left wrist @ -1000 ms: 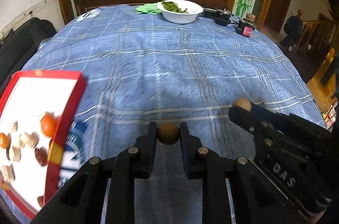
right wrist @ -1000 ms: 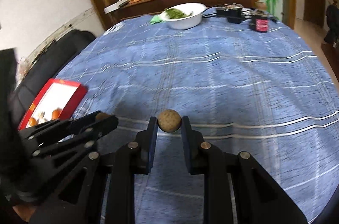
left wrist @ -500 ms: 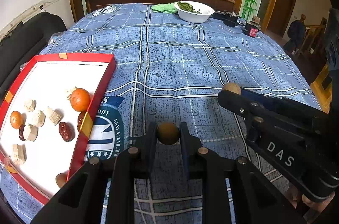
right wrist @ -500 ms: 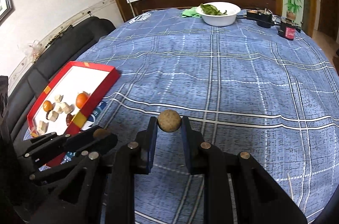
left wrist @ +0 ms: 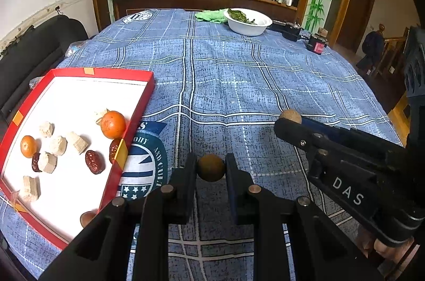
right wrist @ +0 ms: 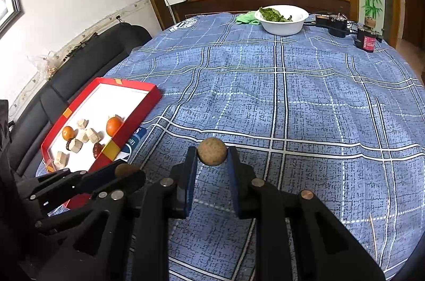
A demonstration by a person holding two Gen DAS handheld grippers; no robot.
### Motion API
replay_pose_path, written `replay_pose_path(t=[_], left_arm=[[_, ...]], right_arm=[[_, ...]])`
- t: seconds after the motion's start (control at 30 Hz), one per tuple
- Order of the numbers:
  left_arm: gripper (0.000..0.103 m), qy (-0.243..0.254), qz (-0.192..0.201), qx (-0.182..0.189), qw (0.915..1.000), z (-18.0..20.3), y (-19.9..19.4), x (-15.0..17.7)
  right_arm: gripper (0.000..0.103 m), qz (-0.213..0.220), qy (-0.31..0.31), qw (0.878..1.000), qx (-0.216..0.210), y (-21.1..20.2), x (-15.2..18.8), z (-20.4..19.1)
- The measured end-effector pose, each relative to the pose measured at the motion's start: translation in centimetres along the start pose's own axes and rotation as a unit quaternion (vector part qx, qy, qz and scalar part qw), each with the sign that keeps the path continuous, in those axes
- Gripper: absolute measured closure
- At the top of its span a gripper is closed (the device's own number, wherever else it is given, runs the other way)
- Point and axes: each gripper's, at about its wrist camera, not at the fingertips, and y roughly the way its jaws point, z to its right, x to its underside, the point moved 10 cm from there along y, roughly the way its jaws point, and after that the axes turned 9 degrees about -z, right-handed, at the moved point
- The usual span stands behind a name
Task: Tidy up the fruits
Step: 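Carry the brown fruit and the tan fruit over the red-rimmed tray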
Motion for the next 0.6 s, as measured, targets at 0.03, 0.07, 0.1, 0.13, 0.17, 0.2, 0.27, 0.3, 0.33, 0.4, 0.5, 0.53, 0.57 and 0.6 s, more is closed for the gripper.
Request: replay_pose_path(t=[0.03, 0.07, 0.1, 0.13, 0.17, 0.2, 0.27, 0.3, 0.33, 0.4, 0.5, 0.53, 0.57, 0.6], left_arm=[[0.084, -0.001, -0.001, 0.001, 1.0000, 0.0, 0.0, 0.0], [0.084, -0.002, 0.001, 0.001, 1.0000, -0.1, -0.2, 0.0], [0.084, -0.004, 0.003, 0.001, 1.0000, -0.3, -0.3, -0.1], [0.084, -0.008, 0.004, 0.002, 1.0000, -0.4, -0.4, -0.1], [0.084, -0.009, 0.004, 0.003, 0.9999, -0.5, -0.4, -0.1], [0.084, -0.010, 0.005, 0.003, 0.9999, -0.6, -0.5, -0.1], [0.084, -0.012, 0.007, 0.005, 0.9999, -0.7, -0.7, -0.2], [0.084, -0.015, 0.009, 0.007, 0.9998, -0.9, -0.8, -0.2], [0.084, -0.015, 0.009, 0.007, 0.9998, -1.0, -0.8, -0.2], [0.084, -0.017, 0.007, 0.009, 0.9998, -1.1, -0.7, -0.1], [0.084, -0.027, 0.007, 0.011, 0.9996, -1.7, -0.8, -0.1], [0.084, -0.027, 0.008, 0.011, 0.9995, -1.9, -1.0, -0.1], [0.084, -0.029, 0.011, 0.009, 0.9995, -2.1, -1.2, -0.1], [0.084, -0.032, 0.013, 0.009, 0.9994, -2.4, -1.4, -0.2]], right_arm=[[0.078, 0.000, 0.000, 1.000, 0.000, 0.0, 0.0, 0.0], [0.078, 0.001, 0.000, 1.000, 0.001, -0.1, 0.0, 0.0], [0.078, 0.001, 0.000, 1.000, 0.002, -0.1, 0.0, 0.0], [0.078, 0.002, 0.001, 1.000, 0.001, -0.2, 0.0, 0.1], [0.078, 0.004, 0.001, 1.000, 0.002, -0.3, -0.1, 0.1], [0.078, 0.005, 0.001, 1.000, 0.003, -0.4, -0.1, 0.1], [0.079, 0.008, 0.001, 1.000, 0.004, -0.7, -0.3, 0.2], [0.079, 0.010, 0.002, 1.000, 0.005, -0.8, -0.4, 0.2], [0.079, 0.012, 0.003, 1.000, 0.005, -1.0, -0.4, 0.3], [0.079, 0.013, 0.004, 1.000, 0.006, -1.2, -0.5, 0.3], [0.079, 0.013, 0.003, 1.000, 0.006, -1.2, -0.4, 0.3], [0.079, 0.014, 0.002, 1.000, 0.005, -1.3, -0.4, 0.2], [0.079, 0.014, 0.002, 1.000, 0.004, -1.3, -0.4, 0.2], [0.079, 0.013, 0.001, 1.000, 0.003, -1.3, -0.5, 0.1]])
